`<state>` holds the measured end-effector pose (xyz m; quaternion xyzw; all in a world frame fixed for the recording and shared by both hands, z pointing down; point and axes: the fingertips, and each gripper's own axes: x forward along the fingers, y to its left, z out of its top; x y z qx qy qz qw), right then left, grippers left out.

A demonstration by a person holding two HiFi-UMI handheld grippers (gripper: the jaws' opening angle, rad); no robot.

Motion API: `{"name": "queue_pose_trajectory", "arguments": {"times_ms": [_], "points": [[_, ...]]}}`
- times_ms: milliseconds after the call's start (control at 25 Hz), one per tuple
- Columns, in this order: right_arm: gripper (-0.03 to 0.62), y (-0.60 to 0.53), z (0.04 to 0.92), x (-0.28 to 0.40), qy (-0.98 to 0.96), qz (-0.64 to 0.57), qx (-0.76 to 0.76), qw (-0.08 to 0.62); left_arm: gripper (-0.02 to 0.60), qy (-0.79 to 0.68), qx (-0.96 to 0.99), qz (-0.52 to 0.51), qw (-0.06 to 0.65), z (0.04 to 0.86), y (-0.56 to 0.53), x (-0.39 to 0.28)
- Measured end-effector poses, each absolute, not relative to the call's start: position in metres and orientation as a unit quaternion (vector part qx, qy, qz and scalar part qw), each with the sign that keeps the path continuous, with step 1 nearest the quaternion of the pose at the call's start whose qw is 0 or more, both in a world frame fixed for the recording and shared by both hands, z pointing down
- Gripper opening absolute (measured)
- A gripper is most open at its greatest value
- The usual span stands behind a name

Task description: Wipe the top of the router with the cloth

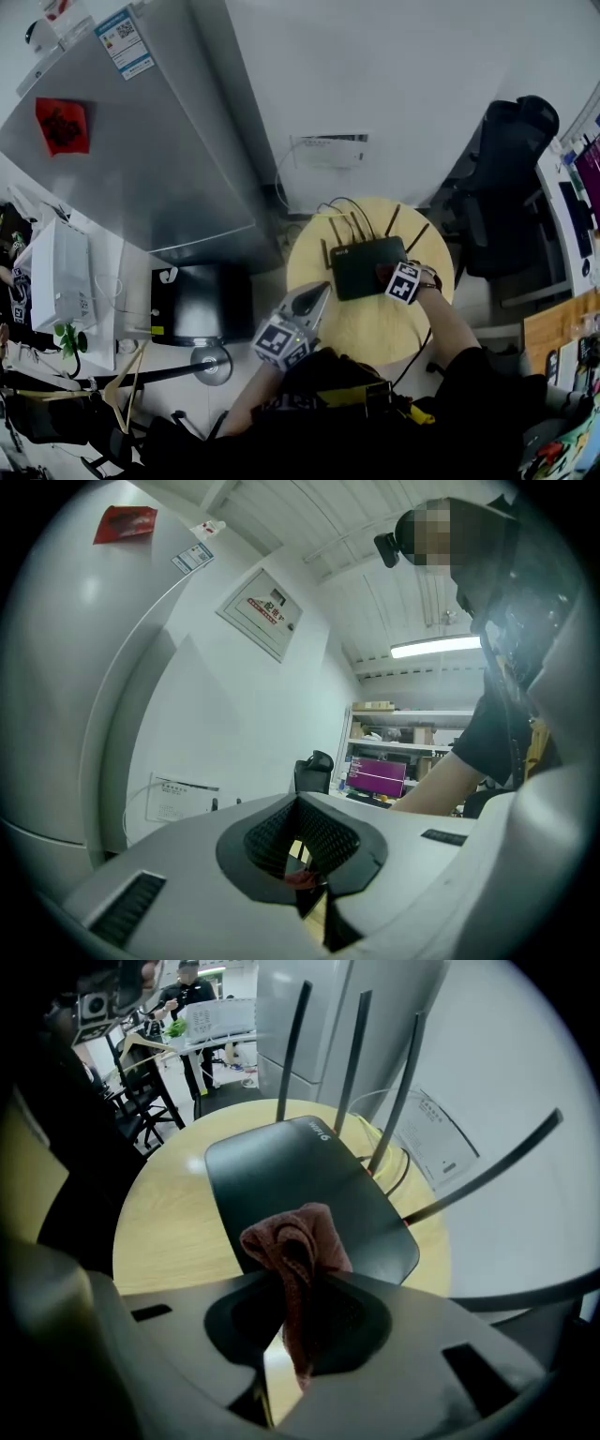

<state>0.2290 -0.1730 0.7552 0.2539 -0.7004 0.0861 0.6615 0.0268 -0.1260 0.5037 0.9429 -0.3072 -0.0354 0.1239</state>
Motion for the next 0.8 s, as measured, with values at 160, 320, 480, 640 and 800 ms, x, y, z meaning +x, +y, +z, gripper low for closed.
{"name": "queue_pose_trajectory", "arguments": {"times_ms": [160,320,480,640,800], "points": [[0.06,-0.157,0.756,0.23,-0.707,0.097,0.255,0.653,-0.006,-0.295,0.948,-0.031,0.118,0.502,-0.126,0.03],[0.06,-0.143,0.757,0.231,-0.708,0.103,0.254,0.651,-0.006,-0.281,0.953,-0.035,0.11,0.496,-0.125,0.035],[0.06,-0.129,0.761,0.23,-0.714,0.104,0.253,0.645,-0.006,-0.269,0.956,-0.037,0.108,0.49,-0.122,0.043],[0.06,-0.116,0.76,0.235,-0.713,0.106,0.26,0.643,-0.006,-0.257,0.96,-0.045,0.106,0.484,-0.118,0.054],[0.06,-0.093,0.766,0.238,-0.725,0.127,0.219,0.641,-0.006,-0.251,0.961,-0.045,0.112,0.484,-0.113,0.064]]}}
